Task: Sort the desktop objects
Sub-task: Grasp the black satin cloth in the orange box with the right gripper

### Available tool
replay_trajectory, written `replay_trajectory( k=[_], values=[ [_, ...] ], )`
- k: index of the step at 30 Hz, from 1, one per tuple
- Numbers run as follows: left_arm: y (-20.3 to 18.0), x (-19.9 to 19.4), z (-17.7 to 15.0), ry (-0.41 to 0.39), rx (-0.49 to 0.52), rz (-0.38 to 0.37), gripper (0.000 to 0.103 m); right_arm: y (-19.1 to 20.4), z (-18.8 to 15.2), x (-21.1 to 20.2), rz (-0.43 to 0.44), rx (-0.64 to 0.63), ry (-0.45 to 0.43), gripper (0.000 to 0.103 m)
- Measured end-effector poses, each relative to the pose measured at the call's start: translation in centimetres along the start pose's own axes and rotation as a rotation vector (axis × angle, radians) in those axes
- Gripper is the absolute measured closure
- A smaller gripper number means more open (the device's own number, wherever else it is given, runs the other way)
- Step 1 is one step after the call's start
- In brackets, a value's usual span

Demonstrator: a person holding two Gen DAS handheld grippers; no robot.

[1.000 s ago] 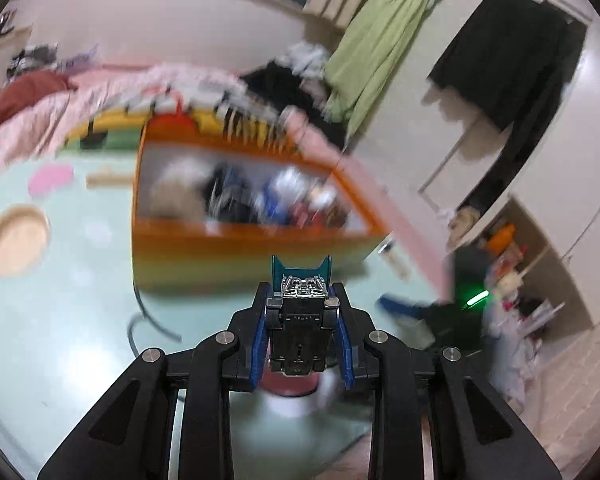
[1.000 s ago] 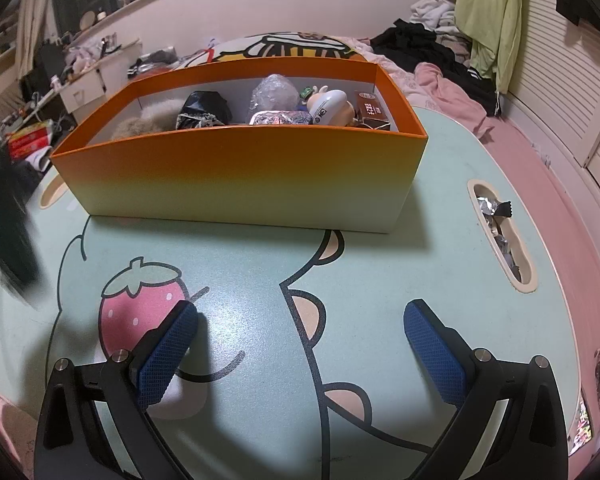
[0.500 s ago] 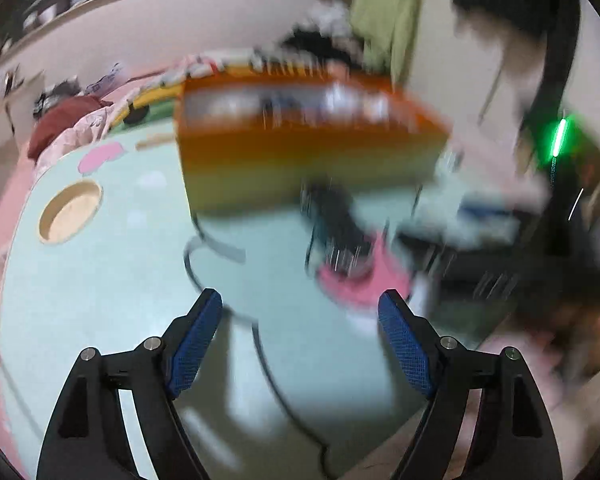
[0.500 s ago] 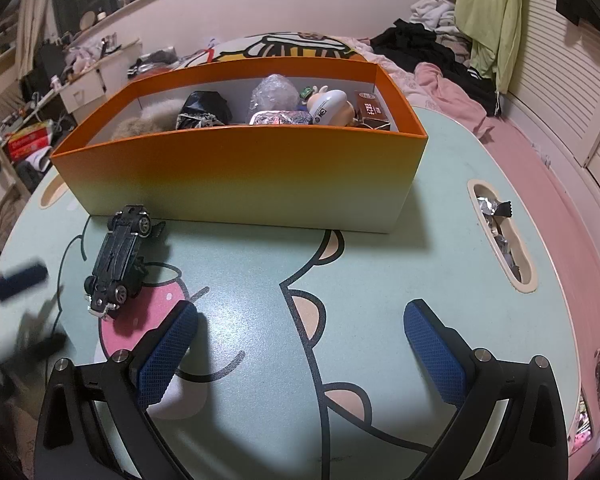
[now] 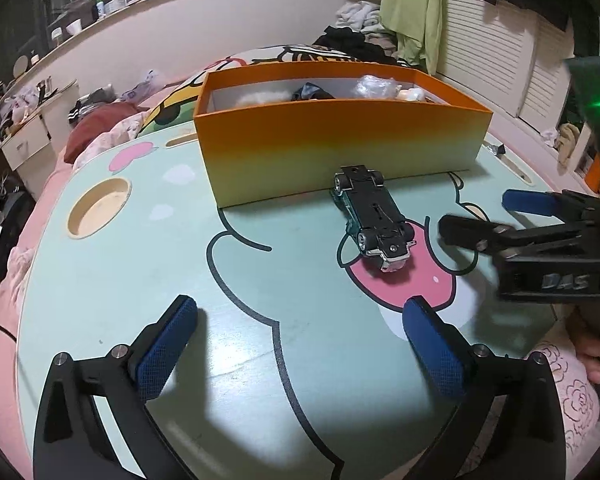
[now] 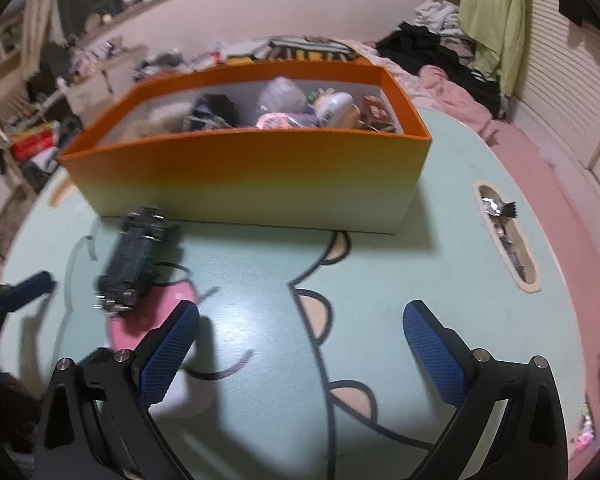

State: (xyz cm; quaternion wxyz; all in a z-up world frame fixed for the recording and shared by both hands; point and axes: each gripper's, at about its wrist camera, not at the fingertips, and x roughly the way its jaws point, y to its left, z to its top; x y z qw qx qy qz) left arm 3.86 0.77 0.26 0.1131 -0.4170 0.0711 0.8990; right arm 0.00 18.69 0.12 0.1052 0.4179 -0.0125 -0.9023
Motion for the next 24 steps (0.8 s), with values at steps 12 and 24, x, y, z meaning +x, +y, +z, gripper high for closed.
replay_trajectory(
  k=[12, 24],
  values=[
    [0.2, 0.1, -0.5, -0.009, -0.007, -0.004, 0.001, 3.5, 14.3, 2.4, 0.169, -0.047, 0.058, 0.058],
    [0.0, 0.1, -0.6, -0.017, -0.008, -0.009, 0.001, 4.3, 15.2, 1.3, 0.182, -0.075, -0.026, 0.074]
  ],
)
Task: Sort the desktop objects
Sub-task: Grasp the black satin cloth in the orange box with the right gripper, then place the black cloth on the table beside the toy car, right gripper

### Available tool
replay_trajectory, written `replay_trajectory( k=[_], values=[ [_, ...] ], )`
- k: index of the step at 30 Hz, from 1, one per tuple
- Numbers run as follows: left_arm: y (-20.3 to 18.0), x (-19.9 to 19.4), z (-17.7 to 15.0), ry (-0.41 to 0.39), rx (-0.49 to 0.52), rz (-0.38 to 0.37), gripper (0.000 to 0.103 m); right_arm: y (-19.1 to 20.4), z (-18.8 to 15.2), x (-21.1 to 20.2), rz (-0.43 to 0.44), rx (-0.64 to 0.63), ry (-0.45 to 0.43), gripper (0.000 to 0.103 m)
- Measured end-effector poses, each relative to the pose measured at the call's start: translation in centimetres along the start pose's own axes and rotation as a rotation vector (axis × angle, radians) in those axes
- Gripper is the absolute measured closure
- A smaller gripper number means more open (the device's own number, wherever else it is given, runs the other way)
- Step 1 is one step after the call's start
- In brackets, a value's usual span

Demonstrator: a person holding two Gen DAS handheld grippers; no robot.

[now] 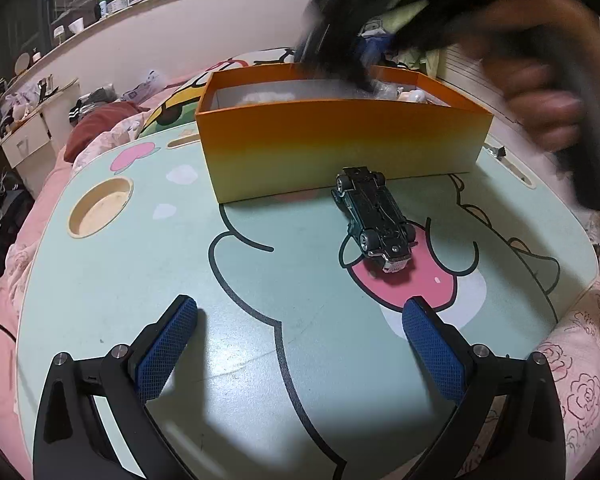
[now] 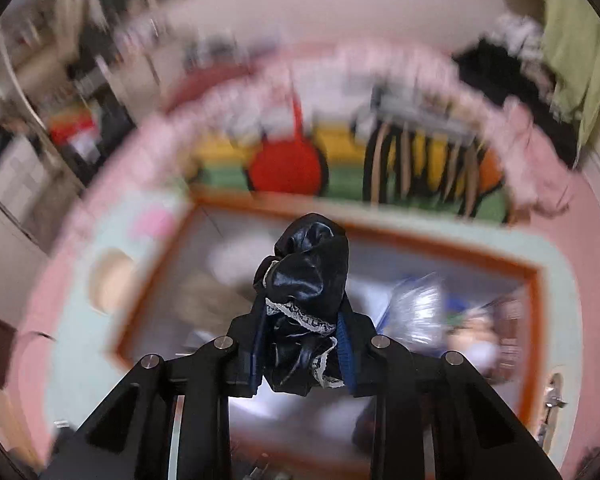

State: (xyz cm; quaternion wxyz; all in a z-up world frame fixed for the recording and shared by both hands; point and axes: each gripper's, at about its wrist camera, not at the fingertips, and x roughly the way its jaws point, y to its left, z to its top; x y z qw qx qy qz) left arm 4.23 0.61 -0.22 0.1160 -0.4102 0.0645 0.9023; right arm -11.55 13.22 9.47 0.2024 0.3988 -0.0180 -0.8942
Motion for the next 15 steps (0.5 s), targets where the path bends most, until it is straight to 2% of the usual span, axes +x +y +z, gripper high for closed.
replay_trajectory(
  k=[2, 3, 4, 6, 7, 11, 13, 15],
  values=[
    [0.0, 0.0, 0.0, -0.001, 0.001, 0.003, 0.001, -0.6, -0.8, -5.5, 0.063, 0.018, -0.118, 0.074],
    [0.0, 0.0, 0.0, -0.001, 0.0, 0.003, 0.001, -0.9, -1.3, -7.3, 0.078, 0.024, -0.148, 0.074],
    [-0.1, 0.0, 0.0, -0.001, 0.0, 0.003, 0.001, -1.3, -2.2, -8.9, 0.08, 0.033, -0.165, 0.074],
    [0.0, 0.0, 0.0, -0.001, 0.001, 0.003, 0.001, -1.9, -4.5, -9.9, 0.051, 0.046, -0.141, 0.073],
    [0.0, 0.0, 0.0, -0.001, 0.001, 0.003, 0.001, -2.2, -5.7, -9.7, 0.034, 0.05, -0.111, 0.073],
    [0.0, -0.1, 0.0, -0.001, 0.0, 0.003, 0.001, -3.4, -10.6, -3.3, -0.026, 0.094, 0.087, 0.073],
    [0.0, -0.1, 0.0, -0.002, 0.0, 0.002, 0.001, -3.7, -11.3, -0.9, -0.008, 0.112, 0.113, 0.072],
    [0.0, -0.1, 0.0, -0.002, 0.0, 0.002, 0.001, -3.3, -11.3, -0.1, -0.011, 0.115, 0.061, 0.068]
  ],
)
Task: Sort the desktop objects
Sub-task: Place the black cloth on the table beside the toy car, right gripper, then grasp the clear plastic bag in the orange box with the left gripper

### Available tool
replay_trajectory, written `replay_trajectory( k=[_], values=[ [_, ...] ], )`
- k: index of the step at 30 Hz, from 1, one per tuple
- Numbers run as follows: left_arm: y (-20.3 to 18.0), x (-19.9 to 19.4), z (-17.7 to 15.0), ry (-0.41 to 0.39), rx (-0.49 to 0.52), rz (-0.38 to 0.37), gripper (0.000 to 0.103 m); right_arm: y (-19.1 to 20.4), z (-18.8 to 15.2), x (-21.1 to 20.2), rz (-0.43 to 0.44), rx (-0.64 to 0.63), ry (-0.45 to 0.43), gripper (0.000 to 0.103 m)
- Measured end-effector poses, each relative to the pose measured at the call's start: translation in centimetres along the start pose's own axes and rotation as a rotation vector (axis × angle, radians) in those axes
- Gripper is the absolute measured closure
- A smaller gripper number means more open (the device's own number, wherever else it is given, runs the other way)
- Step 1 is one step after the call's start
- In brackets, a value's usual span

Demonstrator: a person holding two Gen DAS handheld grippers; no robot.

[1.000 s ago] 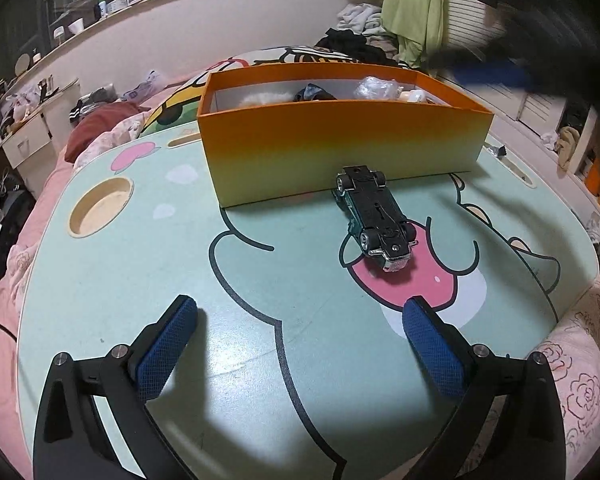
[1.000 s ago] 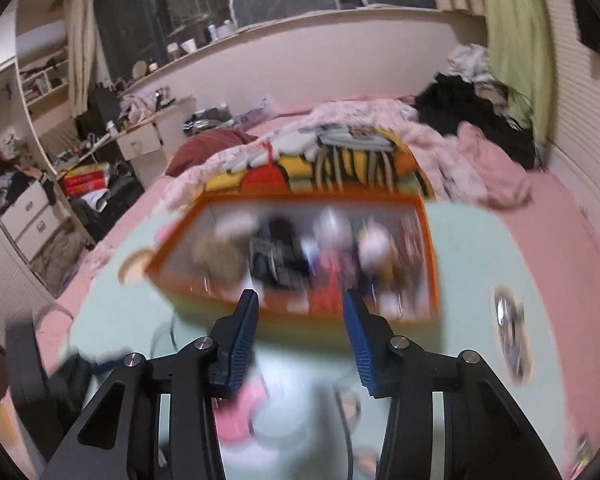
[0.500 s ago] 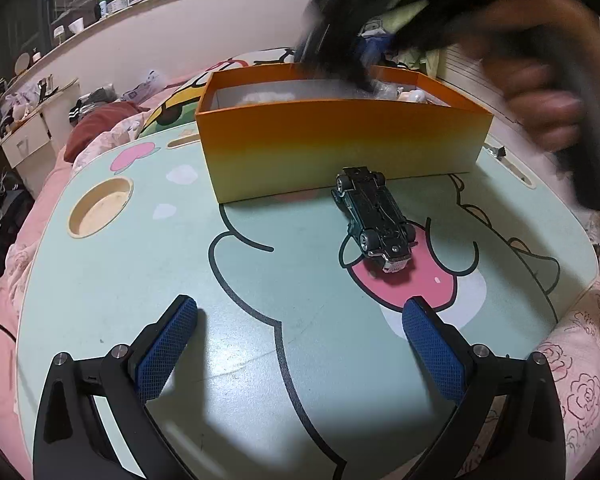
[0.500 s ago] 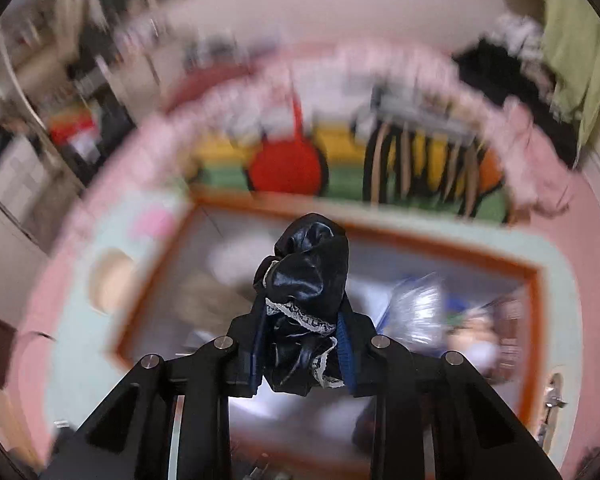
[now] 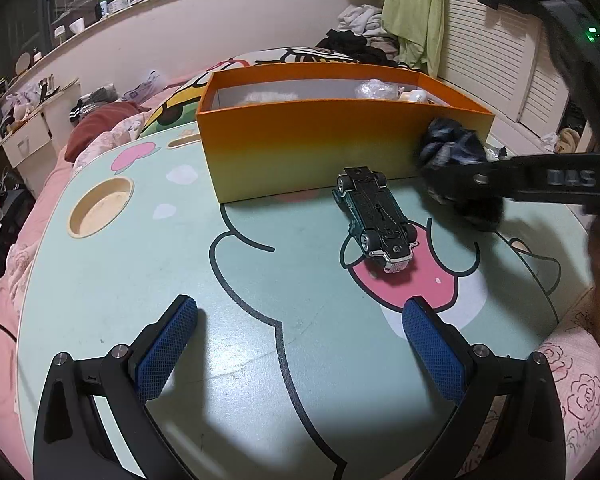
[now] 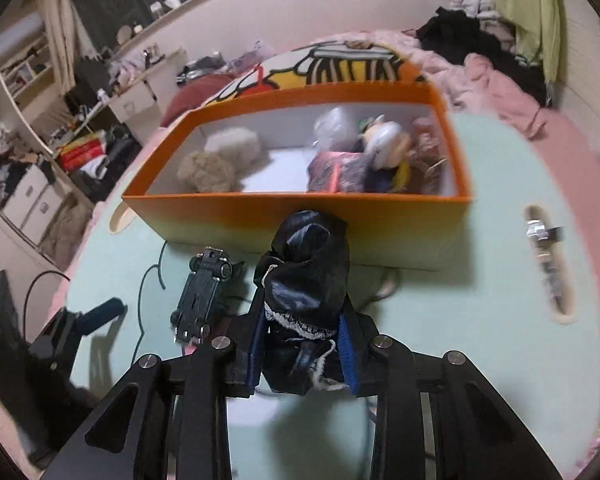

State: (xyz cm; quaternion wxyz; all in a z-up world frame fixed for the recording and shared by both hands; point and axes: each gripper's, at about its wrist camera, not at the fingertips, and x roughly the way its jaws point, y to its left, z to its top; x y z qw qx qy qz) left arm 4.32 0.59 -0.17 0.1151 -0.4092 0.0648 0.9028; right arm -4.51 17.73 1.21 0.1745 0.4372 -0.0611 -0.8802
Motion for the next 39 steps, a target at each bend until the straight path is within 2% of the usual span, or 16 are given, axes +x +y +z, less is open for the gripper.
replay_trajectory(
  k=[2, 3, 4, 5, 7, 10, 11, 13, 23, 27, 28, 29, 30, 34, 36, 39],
  values=[
    [0.0, 0.0, 0.0, -0.001, -0.001, 0.0, 0.001, 0.3, -0.2, -0.7, -0.021, -0.001, -0.063, 0.05],
    [0.0, 0.0, 0.0, -0.001, 0.0, 0.0, 0.001, 0.3, -0.8, -1.6, -0.022, -0.001, -0.089, 0.03],
    [0.0, -0.1, 0.0, -0.001, -0.001, 0.001, 0.001, 0.3, -1.1, -2.6, -0.024, -0.001, -0.117, 0.015],
    [0.0, -0.1, 0.0, -0.001, -0.001, 0.001, 0.001, 0.1, -2.2, -3.8, -0.043, -0.011, -0.147, 0.013],
    [-0.1, -0.1, 0.0, -0.001, -0.002, 0.001, 0.001, 0.0, -3.1, -4.5, -0.094, -0.05, -0.131, 0.012],
    [0.0, -0.1, -0.1, -0.002, -0.001, 0.001, 0.001, -0.7, -5.2, -2.0, -0.171, -0.084, -0.005, 0.01],
    [-0.1, -0.1, -0.1, -0.002, 0.001, 0.007, 0.001, -0.2, -6.1, -1.7, -0.232, -0.155, -0.06, 0.007],
    [-0.2, -0.2, -0.1, -0.003, 0.003, 0.009, 0.001, -0.3, -6.0, -0.9, -0.188, -0.151, -0.031, 0.005],
    [0.1, -0.4, -0.3, -0.008, -0.021, 0.015, 0.001, -1.5, -6.6, 0.6, -0.199, -0.131, -0.03, 0.001],
    [0.8, -0.9, -0.1, -0.023, -0.064, -0.024, 0.001, -1.6, -6.7, 0.8, -0.197, -0.129, -0.03, 0.001],
    [1.0, -1.3, 0.1, -0.034, -0.078, -0.028, 0.003, -1.5, -7.0, 0.6, -0.196, -0.128, -0.032, 0.001],
    [1.1, -1.7, 0.3, -0.048, -0.086, -0.028, 0.009, -1.4, -7.1, 0.3, -0.195, -0.128, -0.035, 0.001],
    [1.2, -2.5, 0.8, -0.077, -0.101, -0.035, 0.015, -1.4, -7.3, 0.4, -0.195, -0.128, -0.036, 0.001],
    [0.9, -5.1, 5.1, -0.157, -0.149, -0.147, 0.02, -1.4, -7.4, -0.2, -0.196, -0.129, -0.038, 0.001],
    [-0.1, -4.9, 8.5, -0.133, -0.144, -0.185, 0.04, -1.4, -7.4, -0.1, -0.196, -0.129, -0.038, 0.001],
    [-2.6, -1.7, 13.7, -0.042, -0.11, -0.214, 0.041, -1.4, -7.4, 0.0, -0.195, -0.128, -0.037, 0.001]
  ],
)
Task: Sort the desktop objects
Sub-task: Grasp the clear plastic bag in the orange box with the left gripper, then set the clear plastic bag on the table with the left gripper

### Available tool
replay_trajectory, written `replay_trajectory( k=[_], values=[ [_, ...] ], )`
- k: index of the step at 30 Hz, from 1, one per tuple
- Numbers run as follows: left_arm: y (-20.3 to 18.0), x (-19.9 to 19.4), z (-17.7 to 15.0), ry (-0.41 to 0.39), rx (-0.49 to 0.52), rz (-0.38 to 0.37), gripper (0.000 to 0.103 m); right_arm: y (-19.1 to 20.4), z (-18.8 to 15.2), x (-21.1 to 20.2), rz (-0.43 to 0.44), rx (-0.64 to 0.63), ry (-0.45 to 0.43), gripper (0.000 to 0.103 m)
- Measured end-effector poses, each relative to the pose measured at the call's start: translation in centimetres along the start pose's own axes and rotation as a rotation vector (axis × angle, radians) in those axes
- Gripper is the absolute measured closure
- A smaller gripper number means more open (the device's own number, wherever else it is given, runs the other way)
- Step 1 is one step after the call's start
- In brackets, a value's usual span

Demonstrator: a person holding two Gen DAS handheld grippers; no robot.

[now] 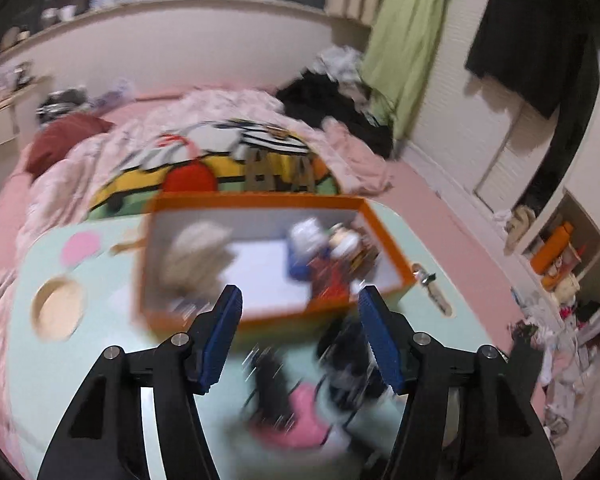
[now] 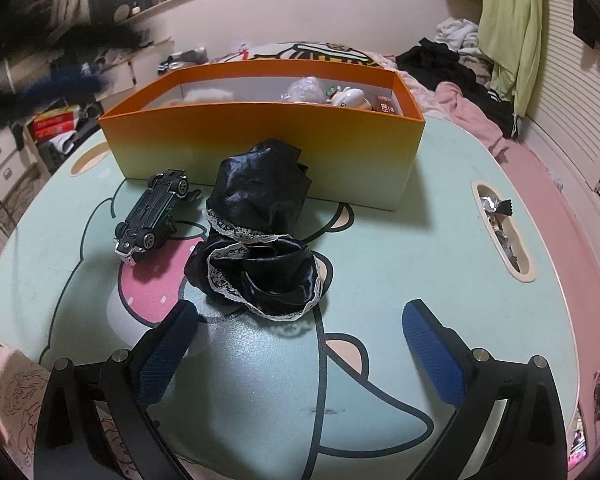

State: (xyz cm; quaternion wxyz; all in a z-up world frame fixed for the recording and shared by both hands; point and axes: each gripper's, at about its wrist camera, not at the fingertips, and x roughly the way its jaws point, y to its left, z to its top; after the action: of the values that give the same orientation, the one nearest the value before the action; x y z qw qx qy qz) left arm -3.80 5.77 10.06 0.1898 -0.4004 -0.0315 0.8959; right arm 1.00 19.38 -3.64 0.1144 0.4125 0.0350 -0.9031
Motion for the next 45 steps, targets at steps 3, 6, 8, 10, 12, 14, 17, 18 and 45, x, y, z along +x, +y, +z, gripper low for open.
replay_trajectory(
  k=[3, 6, 8, 10, 12, 14, 17, 18, 45],
  values=[
    [-1.4, 4.7, 3.0, 0.082, 0.012, 0.091, 0.041, 0.1, 0.0, -0.8, -0.001, -0.001, -0.004, 0.001],
    [-1.5, 9.3, 5.4, 0.143, 0.002, 0.17, 0.041, 0.0, 0.4, -1.1, 0.0, -0.002, -0.007, 0.001],
    [-1.3, 11.2, 5.9, 0.184, -0.013, 0.186, 0.041, 0.0, 0.5, -1.3, 0.001, -0.003, -0.009, 0.001],
    [-0.8, 12.9, 5.8, 0.234, -0.029, 0.172, 0.049, 0.2, 0.7, -1.4, 0.001, -0.003, -0.01, 0.001],
    [-0.5, 14.2, 5.2, 0.298, -0.043, 0.159, 0.07, 0.2, 0.7, -1.4, 0.001, -0.003, -0.009, 0.001],
    [0.1, 14.1, 4.8, 0.274, -0.062, 0.132, 0.071, 0.2, 0.8, -1.4, 0.002, -0.002, -0.009, 0.001],
    [1.2, 12.1, 4.6, 0.21, -0.09, 0.088, 0.071, 0.4, 0.8, -1.5, 0.002, -0.003, -0.009, 0.001],
    [1.5, 11.1, 4.7, 0.184, -0.099, 0.073, 0.071, 0.4, 0.8, -1.5, 0.002, -0.002, -0.009, 0.001],
    [5.7, -2.7, -10.1, -0.098, -0.013, 0.044, 0.021, 0.3, 1.1, -1.5, 0.002, -0.001, -0.005, 0.001]
  ],
)
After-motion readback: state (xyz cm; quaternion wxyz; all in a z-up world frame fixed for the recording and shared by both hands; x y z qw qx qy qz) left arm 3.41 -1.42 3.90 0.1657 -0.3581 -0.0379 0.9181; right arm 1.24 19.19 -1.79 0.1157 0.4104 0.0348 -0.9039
